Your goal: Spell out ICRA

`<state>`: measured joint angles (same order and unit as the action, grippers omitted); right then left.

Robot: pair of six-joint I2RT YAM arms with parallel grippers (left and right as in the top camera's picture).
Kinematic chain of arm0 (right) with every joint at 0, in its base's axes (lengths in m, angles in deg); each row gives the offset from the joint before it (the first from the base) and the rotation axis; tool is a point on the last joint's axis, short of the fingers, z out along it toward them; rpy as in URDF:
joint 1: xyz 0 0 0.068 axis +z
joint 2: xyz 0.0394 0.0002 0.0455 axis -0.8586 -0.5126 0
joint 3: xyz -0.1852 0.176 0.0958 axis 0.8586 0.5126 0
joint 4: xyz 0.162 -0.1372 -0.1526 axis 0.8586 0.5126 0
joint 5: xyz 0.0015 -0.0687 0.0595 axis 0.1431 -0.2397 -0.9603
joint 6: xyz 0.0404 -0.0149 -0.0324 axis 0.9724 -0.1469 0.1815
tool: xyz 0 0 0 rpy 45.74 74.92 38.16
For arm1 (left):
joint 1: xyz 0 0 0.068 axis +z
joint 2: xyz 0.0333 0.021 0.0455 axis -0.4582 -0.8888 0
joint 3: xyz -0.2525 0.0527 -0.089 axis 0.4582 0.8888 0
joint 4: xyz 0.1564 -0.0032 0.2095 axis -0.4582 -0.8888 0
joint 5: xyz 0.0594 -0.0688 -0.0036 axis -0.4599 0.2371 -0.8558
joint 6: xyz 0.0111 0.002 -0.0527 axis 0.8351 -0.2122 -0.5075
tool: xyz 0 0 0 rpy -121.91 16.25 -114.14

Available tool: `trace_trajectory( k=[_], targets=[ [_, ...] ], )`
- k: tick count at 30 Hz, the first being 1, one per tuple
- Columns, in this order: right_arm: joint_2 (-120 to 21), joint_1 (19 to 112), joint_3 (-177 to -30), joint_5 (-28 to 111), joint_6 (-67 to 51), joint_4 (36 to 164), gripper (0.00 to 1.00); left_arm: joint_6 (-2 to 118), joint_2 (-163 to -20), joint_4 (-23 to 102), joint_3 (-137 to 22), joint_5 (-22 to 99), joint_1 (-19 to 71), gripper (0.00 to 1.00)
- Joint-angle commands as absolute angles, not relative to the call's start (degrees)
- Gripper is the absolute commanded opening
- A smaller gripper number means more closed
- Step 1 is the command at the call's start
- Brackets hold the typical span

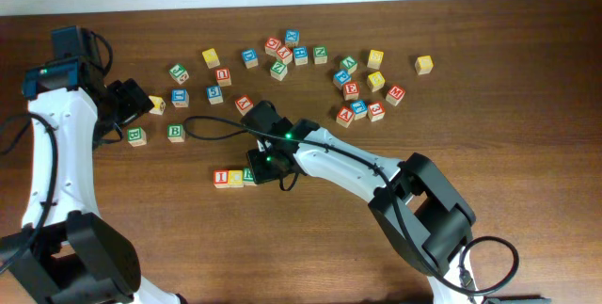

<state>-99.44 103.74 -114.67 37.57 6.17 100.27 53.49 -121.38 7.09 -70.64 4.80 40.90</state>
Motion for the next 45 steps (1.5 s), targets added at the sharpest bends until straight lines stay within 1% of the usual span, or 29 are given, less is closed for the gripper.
trace_trajectory(
  k=[1, 12, 15, 17, 18, 19, 22, 25, 27, 32, 34, 45],
  targets=[
    [-99.97, 103.79, -114.62, 38.3, 5.6, 99.7, 0.05, 52.77, -121.36, 7.03, -71.47, 4.95, 41.05, 0.99],
    [-99.97, 103.79, -114.62, 39.54, 5.42, 99.52, 0.05, 52.77, -121.38, 7.03, -71.47, 4.95, 41.05, 0.99],
    [-99.97, 103.79, -114.62, 43.74, 5.45, 100.14, 0.05, 52.77, -121.38, 7.03, -71.47, 4.95, 41.05, 0.99],
    [-99.97, 103.65, -114.62, 49.05, 5.45, 99.28, 0.05, 52.77, -121.36, 7.03, -71.47, 4.95, 41.05, 0.99],
    [-99.97, 103.48, -114.62, 51.96, 5.42, 97.93, 0.06, 52.77, -121.36, 7.03, -71.47, 4.95, 41.05, 0.99],
    [-99.97, 103.28, -114.62, 53.4, 4.99, 95.07, 0.09, 52.77, -121.38, 7.03, -71.47, 4.95, 41.05, 0.99],
    [-99.97, 102.98, -114.62, 50.8, 2.36, 87.98, 0.11, 52.77, -121.38, 7.03, -71.47, 4.95, 41.05, 0.99],
    [-99.97, 103.04, -114.62, 45.53, 2.39, 84.95, 0.11, 52.77, -121.36, 7.03, -71.47, 4.95, 41.05, 0.99],
    [-99.97, 103.17, -114.62, 42.4, 2.39, 85.34, 0.1, 52.77, -121.36, 7.03, -71.47, 4.95, 41.05, 0.99],
    [-100.08, 103.52, -114.6, 42.14, 2.39, 86.91, 0.09, 52.77, -121.38, 7.03, -71.47, 4.95, 41.05, 0.99],
    [-100.08, 103.52, -114.51, 42.14, 2.39, 87.39, 0.07, 52.77, -121.36, 7.03, -71.47, 4.95, 41.05, 0.99],
    [-101.24, 104.18, -114.45, 42.12, 2.39, 88.62, 0.07, 52.77, -121.36, 7.03, -71.47, 4.95, 41.05, 0.99]
  ],
)
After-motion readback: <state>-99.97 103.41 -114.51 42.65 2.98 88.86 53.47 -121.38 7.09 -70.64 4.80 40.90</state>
